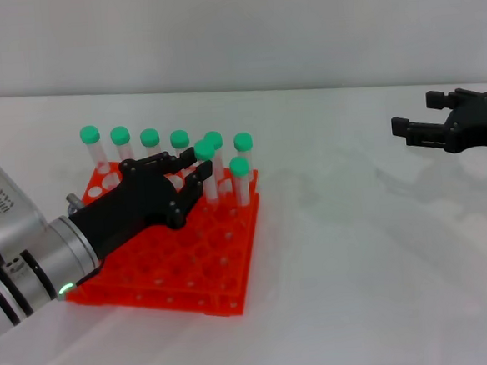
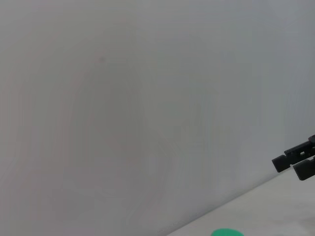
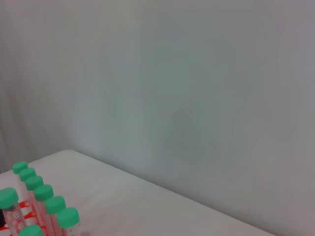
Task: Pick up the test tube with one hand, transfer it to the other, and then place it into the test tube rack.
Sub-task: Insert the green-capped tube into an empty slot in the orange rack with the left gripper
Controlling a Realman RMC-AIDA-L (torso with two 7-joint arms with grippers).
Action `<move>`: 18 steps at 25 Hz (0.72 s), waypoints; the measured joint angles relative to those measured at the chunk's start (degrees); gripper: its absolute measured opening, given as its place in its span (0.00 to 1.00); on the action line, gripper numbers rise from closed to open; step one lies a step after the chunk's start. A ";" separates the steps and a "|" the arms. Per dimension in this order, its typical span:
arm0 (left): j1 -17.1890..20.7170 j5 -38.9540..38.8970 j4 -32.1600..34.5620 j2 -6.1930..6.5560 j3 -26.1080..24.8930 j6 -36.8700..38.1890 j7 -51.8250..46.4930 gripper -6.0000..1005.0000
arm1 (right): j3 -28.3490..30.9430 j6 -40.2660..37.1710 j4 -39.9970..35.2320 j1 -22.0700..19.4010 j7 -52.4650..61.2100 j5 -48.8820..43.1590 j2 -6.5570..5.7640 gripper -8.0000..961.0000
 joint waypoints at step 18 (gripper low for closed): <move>-0.39 -3.40 -3.51 0.24 0.11 2.99 -2.44 0.25 | -0.59 0.41 0.19 0.05 0.00 0.09 -0.01 0.86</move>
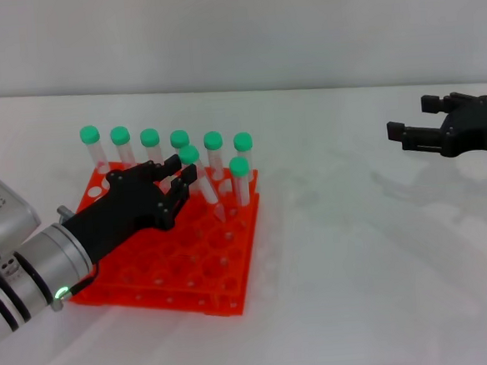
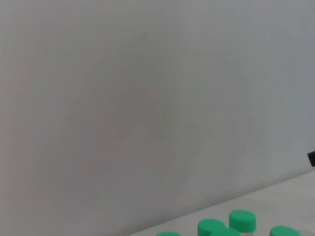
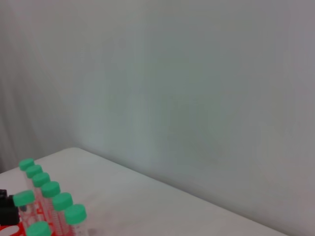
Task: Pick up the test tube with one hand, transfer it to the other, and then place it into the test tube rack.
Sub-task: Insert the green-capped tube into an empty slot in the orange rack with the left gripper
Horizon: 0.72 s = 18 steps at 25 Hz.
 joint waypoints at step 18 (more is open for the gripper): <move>0.25 3.31 0.21 -0.13 0.02 -1.73 -1.03 0.31 | -0.89 1.46 -0.36 -1.23 -0.22 0.64 -0.06 0.86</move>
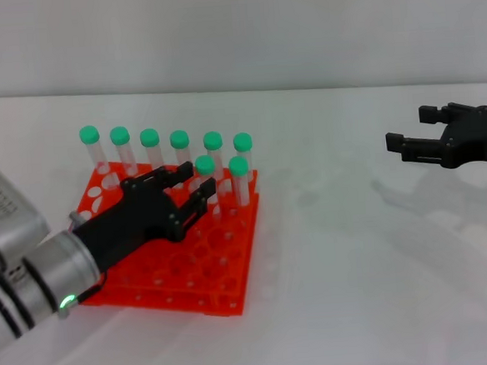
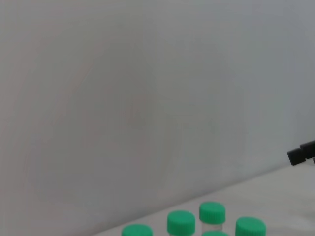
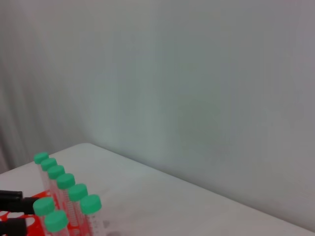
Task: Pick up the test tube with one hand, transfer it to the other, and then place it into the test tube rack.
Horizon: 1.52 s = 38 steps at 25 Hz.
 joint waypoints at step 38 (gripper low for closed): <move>26.00 -10.82 -0.95 0.16 -30.60 -27.13 3.35 0.82 | 49.83 31.54 39.07 -12.28 -55.51 6.83 -0.91 0.86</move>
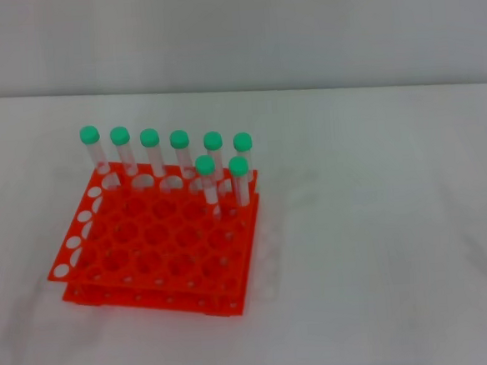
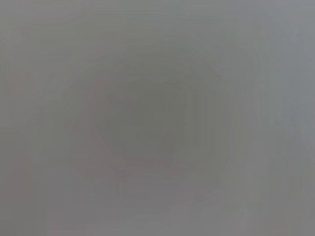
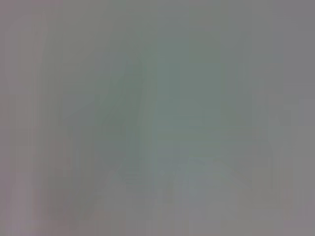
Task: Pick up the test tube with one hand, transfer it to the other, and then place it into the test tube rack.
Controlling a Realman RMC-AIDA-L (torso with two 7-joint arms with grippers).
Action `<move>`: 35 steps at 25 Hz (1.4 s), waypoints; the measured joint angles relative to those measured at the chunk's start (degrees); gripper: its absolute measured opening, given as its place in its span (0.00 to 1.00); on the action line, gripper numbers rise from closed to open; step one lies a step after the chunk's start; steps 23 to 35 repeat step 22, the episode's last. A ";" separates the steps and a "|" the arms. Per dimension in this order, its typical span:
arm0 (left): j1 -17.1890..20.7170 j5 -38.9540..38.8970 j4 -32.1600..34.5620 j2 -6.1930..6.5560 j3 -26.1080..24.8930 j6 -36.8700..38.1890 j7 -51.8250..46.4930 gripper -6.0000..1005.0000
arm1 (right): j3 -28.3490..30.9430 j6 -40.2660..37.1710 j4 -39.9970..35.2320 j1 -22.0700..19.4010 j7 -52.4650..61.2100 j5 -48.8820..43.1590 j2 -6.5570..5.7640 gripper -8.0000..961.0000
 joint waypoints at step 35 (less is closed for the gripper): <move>-7.33 1.48 -3.79 0.07 0.30 6.88 0.16 0.82 | 3.66 0.46 2.57 -0.41 -4.13 0.69 0.01 0.86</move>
